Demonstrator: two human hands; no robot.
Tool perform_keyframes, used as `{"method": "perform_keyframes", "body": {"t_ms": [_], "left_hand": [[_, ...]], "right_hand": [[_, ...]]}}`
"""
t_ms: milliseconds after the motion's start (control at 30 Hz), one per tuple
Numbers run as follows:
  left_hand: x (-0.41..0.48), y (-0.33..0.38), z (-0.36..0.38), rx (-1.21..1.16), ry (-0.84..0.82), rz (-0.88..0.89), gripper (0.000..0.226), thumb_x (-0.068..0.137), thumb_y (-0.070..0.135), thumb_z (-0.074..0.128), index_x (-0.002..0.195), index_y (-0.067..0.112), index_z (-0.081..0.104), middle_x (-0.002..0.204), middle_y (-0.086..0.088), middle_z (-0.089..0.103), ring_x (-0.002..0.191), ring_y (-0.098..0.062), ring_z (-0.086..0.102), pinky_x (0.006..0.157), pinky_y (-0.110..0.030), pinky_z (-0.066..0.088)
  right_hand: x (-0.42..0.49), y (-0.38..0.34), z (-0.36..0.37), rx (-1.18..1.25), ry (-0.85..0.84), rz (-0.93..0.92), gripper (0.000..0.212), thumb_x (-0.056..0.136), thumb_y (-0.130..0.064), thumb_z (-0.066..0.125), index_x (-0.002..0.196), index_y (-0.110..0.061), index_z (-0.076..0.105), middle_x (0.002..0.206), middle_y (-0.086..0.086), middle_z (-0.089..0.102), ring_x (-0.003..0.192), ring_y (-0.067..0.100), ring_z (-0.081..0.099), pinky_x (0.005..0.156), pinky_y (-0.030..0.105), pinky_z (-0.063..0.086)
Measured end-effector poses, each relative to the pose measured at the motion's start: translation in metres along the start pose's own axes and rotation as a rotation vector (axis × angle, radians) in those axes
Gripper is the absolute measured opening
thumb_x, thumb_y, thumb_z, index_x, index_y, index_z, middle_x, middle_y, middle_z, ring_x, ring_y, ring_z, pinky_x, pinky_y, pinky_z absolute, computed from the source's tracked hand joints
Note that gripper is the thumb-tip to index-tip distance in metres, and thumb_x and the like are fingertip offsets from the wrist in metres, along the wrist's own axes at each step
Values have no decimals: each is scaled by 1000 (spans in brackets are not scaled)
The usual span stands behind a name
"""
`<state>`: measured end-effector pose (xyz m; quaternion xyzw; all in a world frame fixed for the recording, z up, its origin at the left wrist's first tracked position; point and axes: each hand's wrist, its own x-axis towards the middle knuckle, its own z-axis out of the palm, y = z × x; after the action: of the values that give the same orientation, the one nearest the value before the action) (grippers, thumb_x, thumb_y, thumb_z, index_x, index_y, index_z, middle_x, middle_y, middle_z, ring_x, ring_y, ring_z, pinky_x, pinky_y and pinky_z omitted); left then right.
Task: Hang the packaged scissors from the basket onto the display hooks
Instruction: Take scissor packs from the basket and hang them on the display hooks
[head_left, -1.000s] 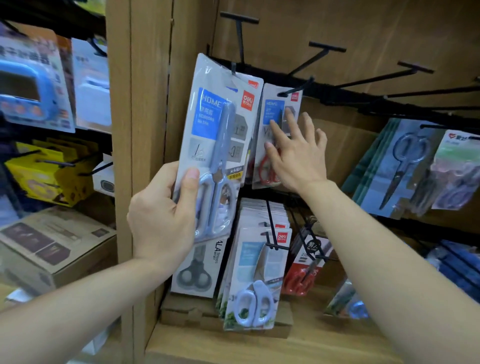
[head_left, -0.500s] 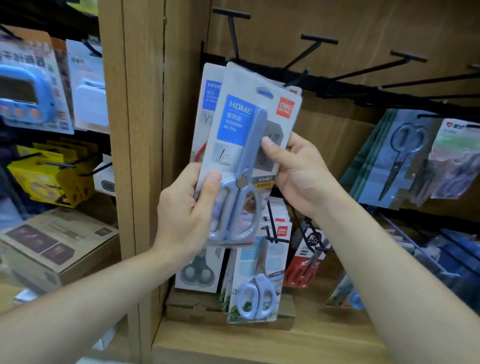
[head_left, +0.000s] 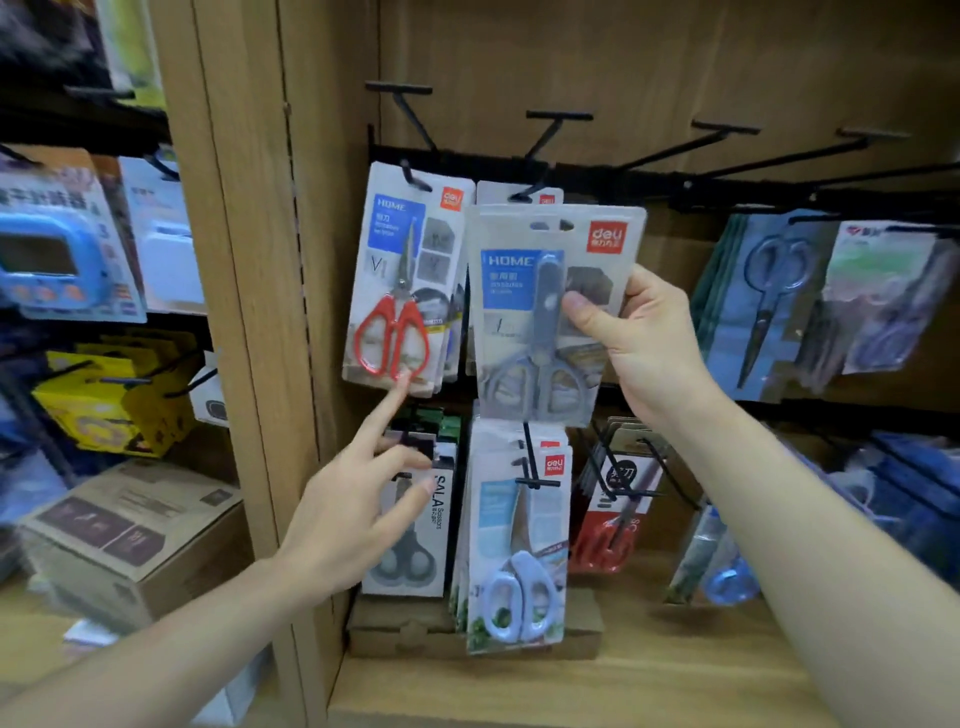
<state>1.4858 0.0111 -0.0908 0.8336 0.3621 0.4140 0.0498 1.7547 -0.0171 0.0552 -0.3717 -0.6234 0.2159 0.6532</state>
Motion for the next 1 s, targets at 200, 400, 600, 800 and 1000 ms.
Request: {"method": "perform_keyframes", "body": {"t_ms": [200, 400, 600, 800, 1000], "left_hand": [[-10, -2, 1, -35, -73, -28, 10, 95, 53, 55, 101, 45, 56, 145, 26, 50, 124, 3, 57, 78, -15, 54], [-10, -4, 5, -31, -63, -55, 11, 94, 38, 65, 102, 40, 58, 144, 27, 50, 117, 2, 59, 75, -25, 59], [-10, -6, 6, -64, -58, -53, 14, 92, 33, 68, 103, 36, 61, 143, 25, 52, 110, -2, 63, 72, -28, 60], [-10, -7, 5, -52, -62, -65, 17, 92, 30, 71, 103, 37, 61, 144, 27, 51, 99, 1, 64, 71, -25, 58], [-11, -4, 4, -54, -74, -75, 17, 92, 29, 72, 101, 37, 61, 144, 26, 51, 87, 11, 60, 67, -14, 52]], "right_hand": [[1, 3, -1, -58, 49, 68, 26, 97, -2, 67, 120, -13, 70, 112, -5, 77, 106, 10, 72, 86, 28, 61], [7, -8, 6, -116, 84, 66, 23, 97, -12, 69, 120, -18, 67, 115, -3, 76, 108, 11, 71, 92, 40, 61], [12, -15, 19, -72, 98, 76, 23, 99, -12, 67, 121, -18, 66, 117, -2, 75, 110, 14, 71, 91, 45, 62], [14, -22, 25, -68, 128, 96, 29, 99, -13, 66, 128, -16, 64, 121, -3, 74, 113, 13, 70, 90, 43, 63], [17, -24, 25, -60, 162, 103, 31, 99, -15, 67, 130, -16, 64, 122, -3, 73, 114, 15, 69, 90, 44, 63]]}}
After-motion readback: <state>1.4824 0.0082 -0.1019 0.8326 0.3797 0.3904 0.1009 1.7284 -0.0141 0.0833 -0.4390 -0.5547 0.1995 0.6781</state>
